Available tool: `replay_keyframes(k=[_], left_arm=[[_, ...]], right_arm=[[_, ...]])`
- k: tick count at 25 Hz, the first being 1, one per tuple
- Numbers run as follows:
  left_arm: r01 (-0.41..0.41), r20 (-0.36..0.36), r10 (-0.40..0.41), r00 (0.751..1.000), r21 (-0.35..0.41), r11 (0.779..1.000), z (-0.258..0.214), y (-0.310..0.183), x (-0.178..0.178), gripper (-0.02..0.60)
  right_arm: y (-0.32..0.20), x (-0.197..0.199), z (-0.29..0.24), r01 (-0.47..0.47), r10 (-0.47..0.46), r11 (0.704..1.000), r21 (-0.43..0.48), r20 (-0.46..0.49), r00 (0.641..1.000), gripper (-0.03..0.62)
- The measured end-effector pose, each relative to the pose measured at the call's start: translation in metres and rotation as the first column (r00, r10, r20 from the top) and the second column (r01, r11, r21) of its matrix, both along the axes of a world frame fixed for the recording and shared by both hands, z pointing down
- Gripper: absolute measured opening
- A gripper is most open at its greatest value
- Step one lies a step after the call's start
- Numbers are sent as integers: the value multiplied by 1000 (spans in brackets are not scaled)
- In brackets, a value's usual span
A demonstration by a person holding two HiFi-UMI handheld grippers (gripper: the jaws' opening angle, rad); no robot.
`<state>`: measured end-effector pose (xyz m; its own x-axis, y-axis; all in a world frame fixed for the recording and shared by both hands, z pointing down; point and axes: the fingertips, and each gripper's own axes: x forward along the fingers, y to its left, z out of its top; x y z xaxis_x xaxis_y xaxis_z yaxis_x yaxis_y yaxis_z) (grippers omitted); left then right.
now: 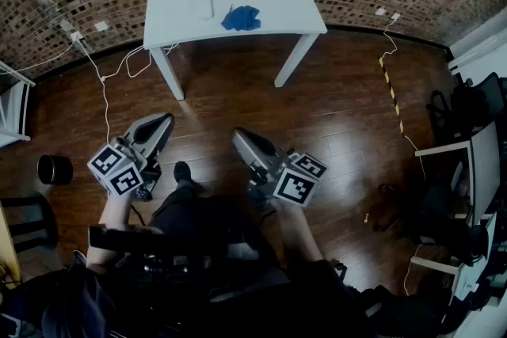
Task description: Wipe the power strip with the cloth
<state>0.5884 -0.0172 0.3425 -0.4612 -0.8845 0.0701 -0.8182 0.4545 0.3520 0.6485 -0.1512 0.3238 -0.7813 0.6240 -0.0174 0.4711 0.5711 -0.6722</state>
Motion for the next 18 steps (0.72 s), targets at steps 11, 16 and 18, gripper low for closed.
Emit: replay_keyframes(k=[11, 16, 18], left_arm=[[26, 8, -27, 1000, 41, 999, -8, 114, -126, 2], [63, 22, -65, 998, 69, 996, -14, 169, -171, 2], [74, 26, -76, 997, 70, 995, -14, 187, -183, 2]], right_arm=[[110, -128, -9, 5, -4, 999, 54, -23, 1000, -6], [149, -176, -19, -28, 25, 996, 89, 31, 999, -6], [165, -191, -19, -13, 11, 994, 107, 23, 1000, -6]])
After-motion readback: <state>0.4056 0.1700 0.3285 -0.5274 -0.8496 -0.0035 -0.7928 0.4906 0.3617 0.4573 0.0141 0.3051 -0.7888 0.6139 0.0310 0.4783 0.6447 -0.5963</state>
